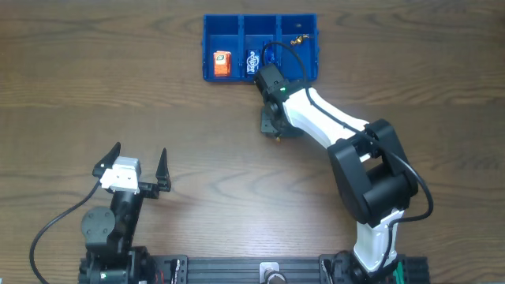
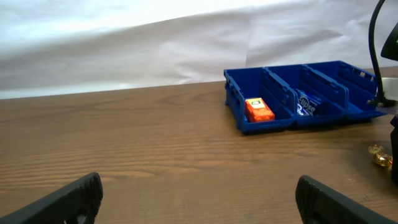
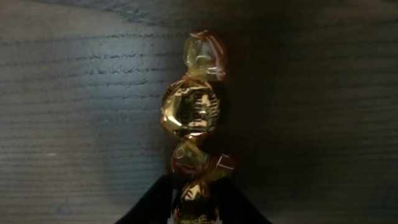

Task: Sort Candies Into Trays

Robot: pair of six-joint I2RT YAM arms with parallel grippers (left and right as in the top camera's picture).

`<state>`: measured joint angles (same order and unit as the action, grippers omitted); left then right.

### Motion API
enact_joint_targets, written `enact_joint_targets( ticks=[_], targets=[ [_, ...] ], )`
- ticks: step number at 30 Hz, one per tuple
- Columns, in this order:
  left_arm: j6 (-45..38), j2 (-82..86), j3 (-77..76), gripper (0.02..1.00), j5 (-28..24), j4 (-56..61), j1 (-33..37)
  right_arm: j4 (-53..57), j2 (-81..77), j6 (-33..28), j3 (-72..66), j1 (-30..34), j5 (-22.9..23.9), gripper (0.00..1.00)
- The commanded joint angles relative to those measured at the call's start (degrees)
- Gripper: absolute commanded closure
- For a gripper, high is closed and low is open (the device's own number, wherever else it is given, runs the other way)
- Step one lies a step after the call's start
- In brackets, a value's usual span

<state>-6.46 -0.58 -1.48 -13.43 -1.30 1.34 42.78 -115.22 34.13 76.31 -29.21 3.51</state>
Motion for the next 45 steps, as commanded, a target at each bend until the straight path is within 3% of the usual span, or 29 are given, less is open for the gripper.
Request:
enact_joint_targets(
  ticks=[1,8,14,17,19,24,28,35,40,45],
  targets=[
    [-0.9,0.4,1.2,0.020,-1.2,-1.7,0.1,0.4,-0.9,0.0,-0.2,-0.8,0.9,0.779],
    [-0.9,0.4,1.2,0.020,-1.2,-1.7,0.1,1.0,-0.9,0.0,-0.2,-0.8,0.9,0.877],
    [-0.9,0.4,1.2,0.023,-1.2,-1.7,0.1,3.0,3.6,0.0,0.0,-0.8,1.8,0.895],
    [-0.9,0.4,1.2,0.020,-1.2,-1.7,0.1,4.8,10.5,0.0,0.0,-0.8,4.7,0.895],
    [-0.9,0.4,1.2,0.020,-1.2,-1.7,0.1,6.1,17.1,-0.6,1.4,-0.2,9.2,0.895],
    [-0.9,0.4,1.2,0.020,-1.2,-1.7,0.1,3.7,17.8,-12.2,11.0,4.6,13.9,0.897],
    [-0.9,0.4,1.2,0.023,-1.2,-1.7,0.1,-3.3,10.6,-18.1,17.8,7.3,16.6,0.897],
    [-0.9,0.4,1.2,0.020,-1.2,-1.7,0.1,-10.8,0.2,-19.2,21.6,9.4,15.7,0.895],
    [-0.9,0.4,1.2,0.020,-1.2,-1.7,0.1,-11.5,-2.7,-19.2,21.6,9.4,14.8,0.875],
    [-0.9,0.4,1.2,0.020,-1.2,-1.7,0.1,-12.2,-3.8,-19.2,21.6,9.4,14.8,0.691]
  ],
)
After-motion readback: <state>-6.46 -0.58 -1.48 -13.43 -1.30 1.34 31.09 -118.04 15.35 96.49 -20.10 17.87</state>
